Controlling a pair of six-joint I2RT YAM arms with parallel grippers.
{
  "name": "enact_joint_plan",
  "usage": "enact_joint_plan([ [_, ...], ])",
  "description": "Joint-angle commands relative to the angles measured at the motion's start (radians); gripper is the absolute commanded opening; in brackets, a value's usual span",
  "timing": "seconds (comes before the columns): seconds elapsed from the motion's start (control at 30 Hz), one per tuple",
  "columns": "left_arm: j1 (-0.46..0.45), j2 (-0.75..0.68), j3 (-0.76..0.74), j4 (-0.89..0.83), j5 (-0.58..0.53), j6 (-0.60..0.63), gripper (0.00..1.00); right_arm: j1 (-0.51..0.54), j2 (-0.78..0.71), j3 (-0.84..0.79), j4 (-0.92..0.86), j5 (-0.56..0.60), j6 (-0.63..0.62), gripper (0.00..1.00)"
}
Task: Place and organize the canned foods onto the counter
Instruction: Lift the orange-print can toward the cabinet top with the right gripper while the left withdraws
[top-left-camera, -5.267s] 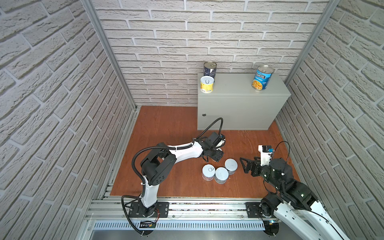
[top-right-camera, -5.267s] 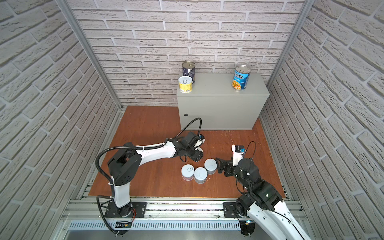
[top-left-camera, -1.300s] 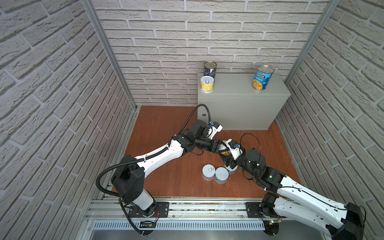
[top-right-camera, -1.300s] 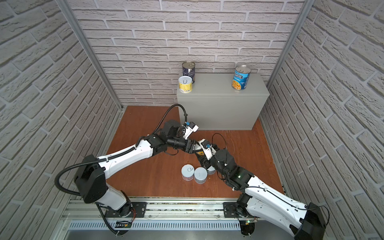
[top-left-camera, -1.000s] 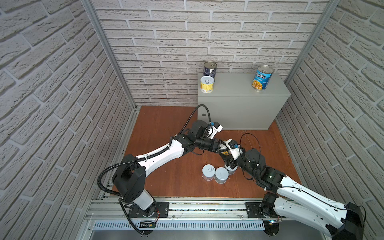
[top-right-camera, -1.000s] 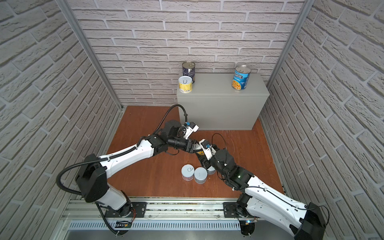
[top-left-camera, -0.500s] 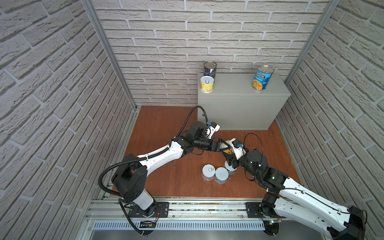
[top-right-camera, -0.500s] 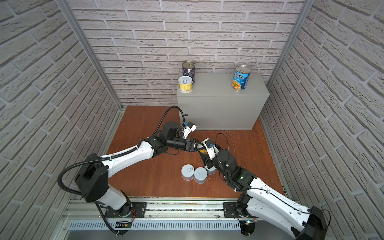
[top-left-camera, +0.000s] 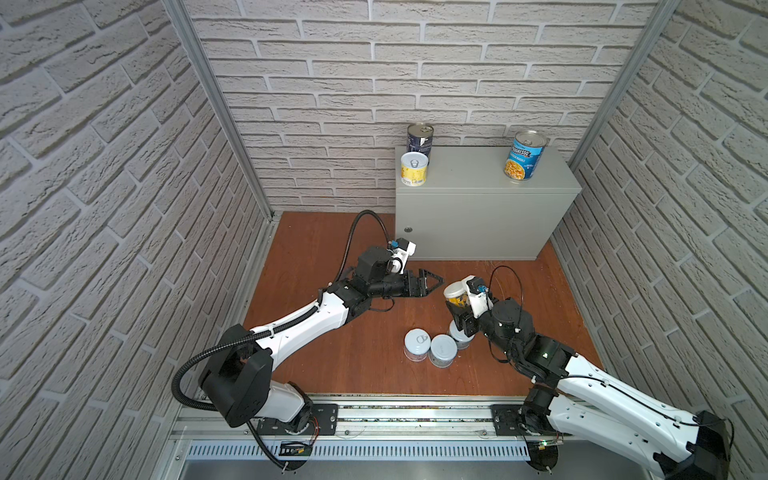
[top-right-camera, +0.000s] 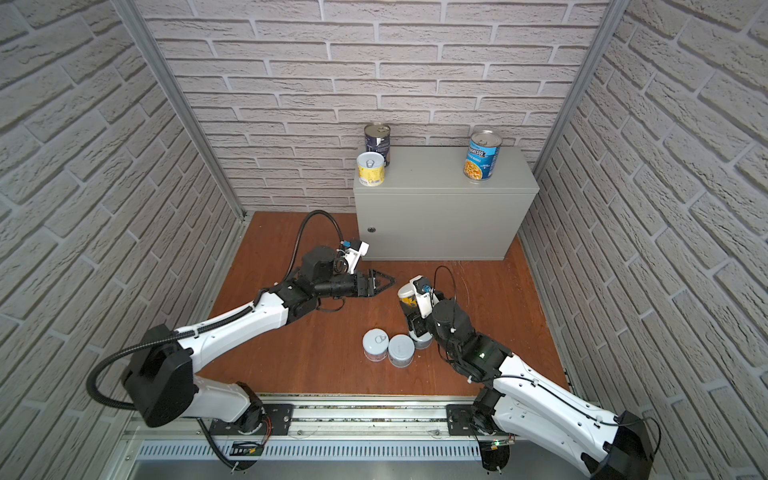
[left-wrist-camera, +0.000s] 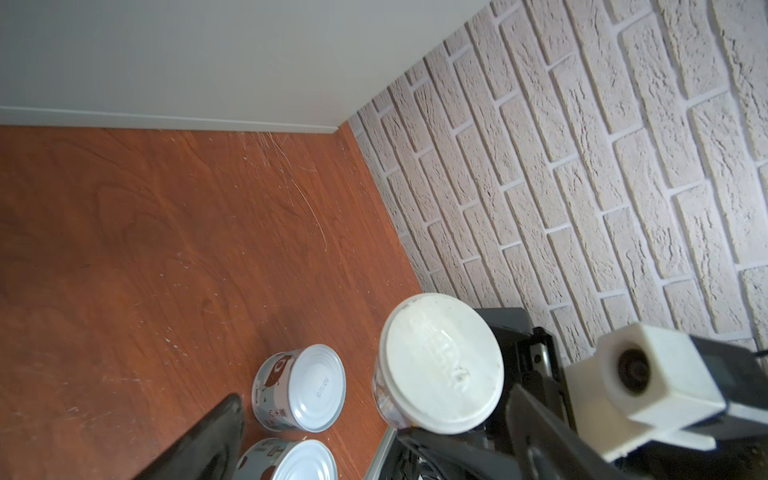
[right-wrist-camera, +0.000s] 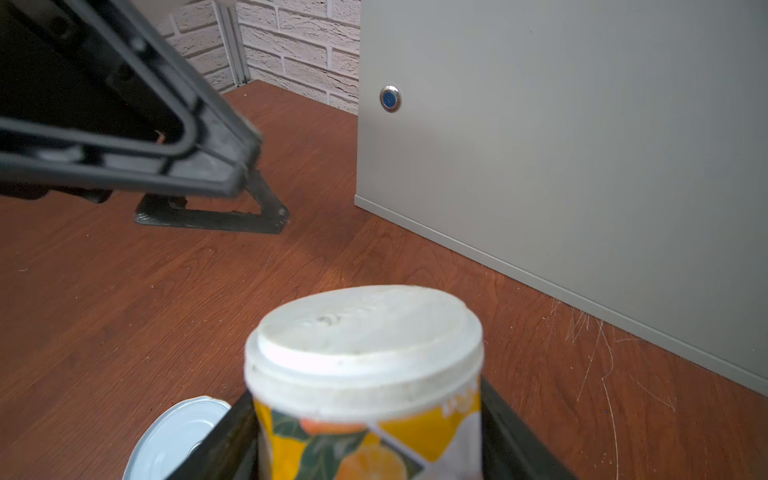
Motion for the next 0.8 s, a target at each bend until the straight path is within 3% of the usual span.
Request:
enact_joint_plan([
  [0.0, 0.014, -0.052, -0.046, 0.069, -0.109, 0.023, 0.98, -0.002, -0.017, 0.045, 0.062, 0.055, 0.066, 0.65],
  [0.13, 0.017, -0.088, -0.083, 0.046, -0.184, 0.068, 0.98, -0.005, -0.02, 0.081, 0.087, 0.035, 0.087, 0.66],
  [0.4, 0.019, -0.16, -0.142, 0.026, -0.221, 0.091, 0.98, -0.018, 0.093, 0.245, 0.133, 0.023, 0.029, 0.66],
  [0.77, 0.015, -0.331, -0.224, -0.069, -0.299, 0.135, 0.98, -0.117, 0.315, 0.596, 0.143, -0.014, -0.068, 0.67],
])
